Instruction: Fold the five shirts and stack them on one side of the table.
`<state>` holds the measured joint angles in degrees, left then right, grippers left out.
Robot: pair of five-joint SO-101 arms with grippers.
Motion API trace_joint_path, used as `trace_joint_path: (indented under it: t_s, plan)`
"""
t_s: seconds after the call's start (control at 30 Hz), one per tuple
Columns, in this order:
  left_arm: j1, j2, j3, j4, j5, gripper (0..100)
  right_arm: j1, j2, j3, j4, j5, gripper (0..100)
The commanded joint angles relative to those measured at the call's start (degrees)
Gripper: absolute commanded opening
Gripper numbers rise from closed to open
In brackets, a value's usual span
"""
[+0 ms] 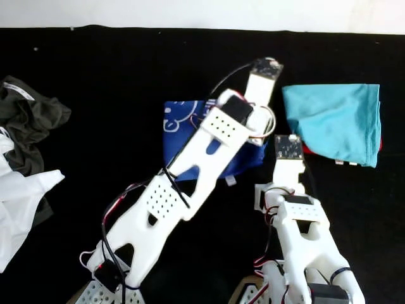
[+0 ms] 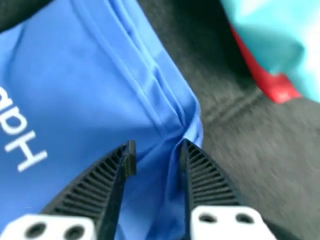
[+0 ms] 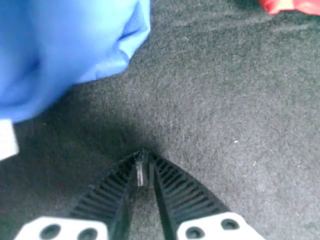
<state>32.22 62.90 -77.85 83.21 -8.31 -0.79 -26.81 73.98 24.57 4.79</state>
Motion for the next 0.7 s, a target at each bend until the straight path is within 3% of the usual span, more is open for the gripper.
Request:
trace_joint_path:
  t_s: [0.0,0.23,0.67]
  plan:
    - [-1.27,-5.67,-1.8,1.49,0.53,15,1.36,0.22,-0.22,-1.45,-0.44,0.5]
    - [-6.29,0.31,-1.71,-7.03,0.53,15,1.27,0.31,-0.22,-2.51,-0.44,0.5]
    - [-0.04,3.56,-2.95,-2.2,0.62,15,1.27,0.31,-0.22,-2.51,-0.44,0.5]
